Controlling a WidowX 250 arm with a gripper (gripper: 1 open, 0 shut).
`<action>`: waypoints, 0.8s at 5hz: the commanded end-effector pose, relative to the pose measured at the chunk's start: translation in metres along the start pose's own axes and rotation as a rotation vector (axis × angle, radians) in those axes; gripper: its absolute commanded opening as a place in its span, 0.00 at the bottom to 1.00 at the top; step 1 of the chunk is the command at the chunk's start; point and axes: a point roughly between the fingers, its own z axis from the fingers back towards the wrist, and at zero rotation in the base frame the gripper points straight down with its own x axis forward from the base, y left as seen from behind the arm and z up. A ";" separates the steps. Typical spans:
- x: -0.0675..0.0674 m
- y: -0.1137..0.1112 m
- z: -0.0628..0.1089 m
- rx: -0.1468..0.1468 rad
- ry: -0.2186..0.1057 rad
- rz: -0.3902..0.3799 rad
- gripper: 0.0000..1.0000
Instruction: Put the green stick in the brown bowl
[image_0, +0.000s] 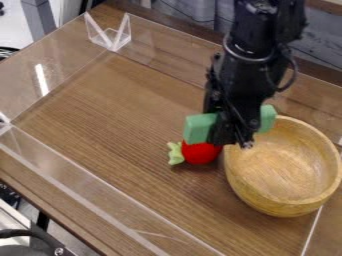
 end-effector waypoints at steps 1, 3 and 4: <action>0.000 0.011 0.015 0.029 -0.064 0.076 0.00; -0.010 -0.009 0.010 0.017 -0.065 0.031 0.00; -0.015 -0.009 0.017 0.028 -0.068 0.043 0.00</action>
